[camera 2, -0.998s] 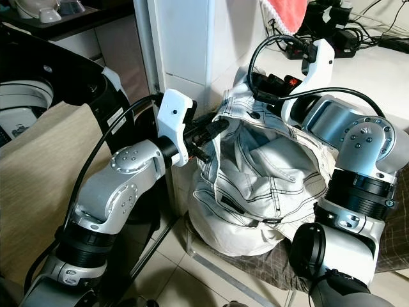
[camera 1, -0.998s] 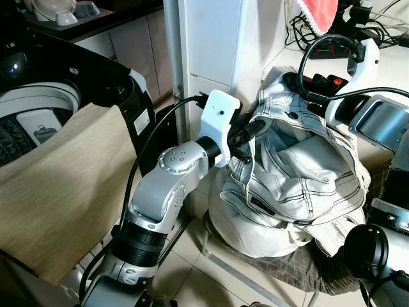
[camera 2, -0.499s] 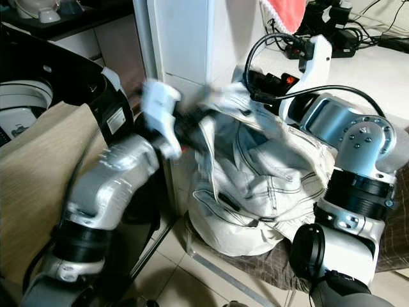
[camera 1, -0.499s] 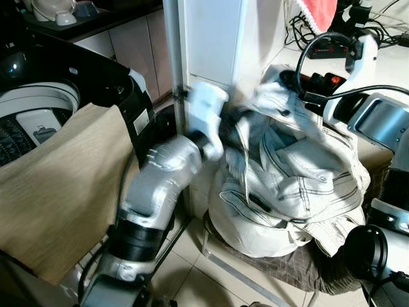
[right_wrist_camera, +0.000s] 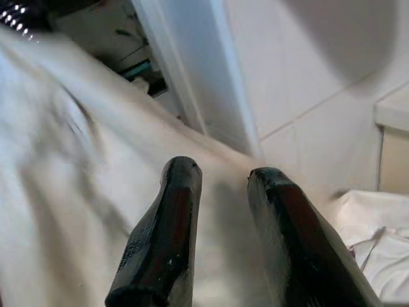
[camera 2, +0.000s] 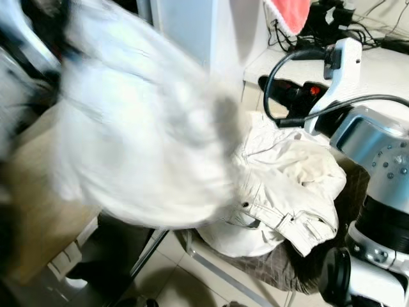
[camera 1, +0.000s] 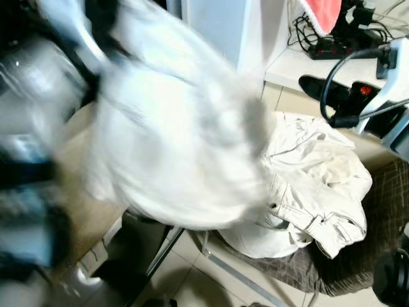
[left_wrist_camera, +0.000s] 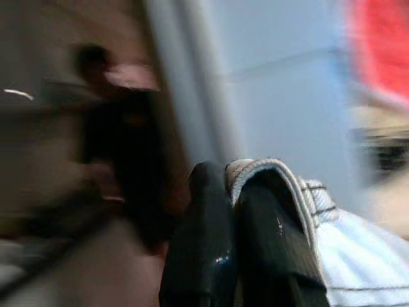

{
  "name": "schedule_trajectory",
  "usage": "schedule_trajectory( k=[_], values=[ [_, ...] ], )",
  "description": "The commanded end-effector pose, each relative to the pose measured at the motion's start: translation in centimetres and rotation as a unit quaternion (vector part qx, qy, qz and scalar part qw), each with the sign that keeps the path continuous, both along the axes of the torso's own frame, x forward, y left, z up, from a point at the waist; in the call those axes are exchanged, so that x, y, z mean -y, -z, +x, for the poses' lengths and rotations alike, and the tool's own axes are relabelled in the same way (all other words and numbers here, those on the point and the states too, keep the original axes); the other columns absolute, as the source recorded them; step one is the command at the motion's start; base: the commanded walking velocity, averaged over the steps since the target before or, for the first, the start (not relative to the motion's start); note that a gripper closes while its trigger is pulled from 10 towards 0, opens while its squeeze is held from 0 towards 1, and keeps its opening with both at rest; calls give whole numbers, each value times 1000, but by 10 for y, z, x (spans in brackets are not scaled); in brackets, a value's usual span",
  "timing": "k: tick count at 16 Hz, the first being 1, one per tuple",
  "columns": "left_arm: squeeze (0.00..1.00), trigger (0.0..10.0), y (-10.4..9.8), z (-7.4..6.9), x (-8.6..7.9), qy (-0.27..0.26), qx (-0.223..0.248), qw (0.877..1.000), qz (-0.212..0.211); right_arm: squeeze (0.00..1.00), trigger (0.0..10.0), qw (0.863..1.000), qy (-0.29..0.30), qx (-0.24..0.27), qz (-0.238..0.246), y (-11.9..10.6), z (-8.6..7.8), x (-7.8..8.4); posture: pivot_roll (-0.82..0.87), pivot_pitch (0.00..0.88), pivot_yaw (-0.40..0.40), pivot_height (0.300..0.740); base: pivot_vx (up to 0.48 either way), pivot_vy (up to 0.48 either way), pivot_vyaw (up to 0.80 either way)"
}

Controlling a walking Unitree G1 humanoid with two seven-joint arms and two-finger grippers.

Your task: Clothes washing

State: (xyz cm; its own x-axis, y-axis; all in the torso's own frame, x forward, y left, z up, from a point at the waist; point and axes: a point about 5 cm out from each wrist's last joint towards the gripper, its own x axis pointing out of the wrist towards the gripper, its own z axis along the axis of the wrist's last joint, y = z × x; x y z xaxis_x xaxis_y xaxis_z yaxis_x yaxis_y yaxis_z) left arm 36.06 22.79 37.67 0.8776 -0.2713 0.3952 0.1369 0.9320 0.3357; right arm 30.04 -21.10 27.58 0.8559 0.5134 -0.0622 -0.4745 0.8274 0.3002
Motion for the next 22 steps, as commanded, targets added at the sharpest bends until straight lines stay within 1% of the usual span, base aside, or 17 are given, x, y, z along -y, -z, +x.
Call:
schedule_trajectory(
  k=[1, 2, 3, 4, 7, 8, 10, 11, 12, 13, 14, 15, 16, 17, 18, 20, 22],
  values=[
    [0, 0, -83, -28, -41, -163, 191, 968, 5, 0, 10000, 1000, -6, 13, -7, -3, 2, -4, -102, 0, 25, 740, 0, 0, 0],
    [0, 0, -102, -39, -49, -209, 235, 949, 24, 0, 10000, 1000, -5, 15, -7, -4, 2, -5, -102, 0, 25, 740, 0, 0, 0],
    [0, 0, -125, -57, -56, -270, 300, 913, 66, 0, 10000, 1000, -2, 21, -5, -5, 3, -6, -97, 0, 30, 740, 0, 0, 0],
    [0, 0, -132, -61, -59, -317, 313, 888, 115, 0, 10000, 1000, -3, 22, -7, -4, 2, -8, -102, 0, 36, 740, 0, 0, 0],
    [0, 0, -116, -46, -71, -389, 262, 853, 229, 0, 10000, 999, -17, 19, -20, 2, -2, -15, -107, 0, 40, 740, 0, 0, 0],
    [0, 0, -96, -29, -78, -388, 195, 864, 256, 0, 10000, 999, -22, 17, -24, 5, -3, -18, -107, 0, 40, 740, 0, 0, 0],
    [0, 0, -40, 2, -87, -342, 23, 896, 283, 0, 10000, 998, -37, 10, -41, 11, -5, -25, -106, 0, 35, 740, 0, 0, 0],
    [0, 4000, -2, 13, -92, -307, -74, 911, 266, 0, 10000, 996, -59, 1, -72, 18, -9, -32, -106, 0, 35, 740, 0, 0, 0],
    [0, 10000, 36, 16, -102, -297, -169, 901, 266, 0, 10000, 989, -100, -3, -110, 27, -16, -42, -104, 0, 30, 740, 0, 0, 0],
    [0, 10000, 58, 13, -113, -309, -226, 885, 264, 0, 10000, 981, -144, -1, -132, 32, -26, -51, -107, 0, 31, 740, 0, 0, 0],
    [0, 10000, 66, 12, -117, -307, -251, 880, 261, 0, 10000, 976, -165, 5, -144, 34, -31, -55, -107, 0, 31, 740, 0, 0, 0],
    [914, 10000, 73, 9, -123, -309, -275, 877, 246, 0, 10000, 968, -195, 12, -157, 37, -38, -60, -108, 0, 28, 740, 0, 0, 0],
    [1000, 10000, 75, 7, -126, -308, -289, 873, 244, 0, 10000, 965, -210, 16, -155, 37, -41, -63, -108, 0, 28, 740, 0, 0, 0],
    [1000, 10000, 76, 3, -133, -314, -310, 864, 243, 0, 10000, 959, -244, 26, -140, 35, -47, -69, -108, 0, 28, 740, 0, 0, 0],
    [1000, 10000, 74, 0, -137, -319, -309, 863, 240, 0, 10000, 955, -267, 36, -125, 33, -51, -73, -108, 0, 28, 740, 0, 0, 0],
    [1000, 10000, 63, 1, -137, -335, -275, 869, 238, 0, 10000, 951, -286, 47, -112, 32, -53, -75, -104, 0, 26, 740, 0, 0, 0],
    [1000, 10000, 55, 1, -136, -347, -249, 872, 238, 0, 10000, 956, -267, 50, -114, 32, -49, -73, -100, 0, 25, 740, 0, 0, 0]
  ],
)
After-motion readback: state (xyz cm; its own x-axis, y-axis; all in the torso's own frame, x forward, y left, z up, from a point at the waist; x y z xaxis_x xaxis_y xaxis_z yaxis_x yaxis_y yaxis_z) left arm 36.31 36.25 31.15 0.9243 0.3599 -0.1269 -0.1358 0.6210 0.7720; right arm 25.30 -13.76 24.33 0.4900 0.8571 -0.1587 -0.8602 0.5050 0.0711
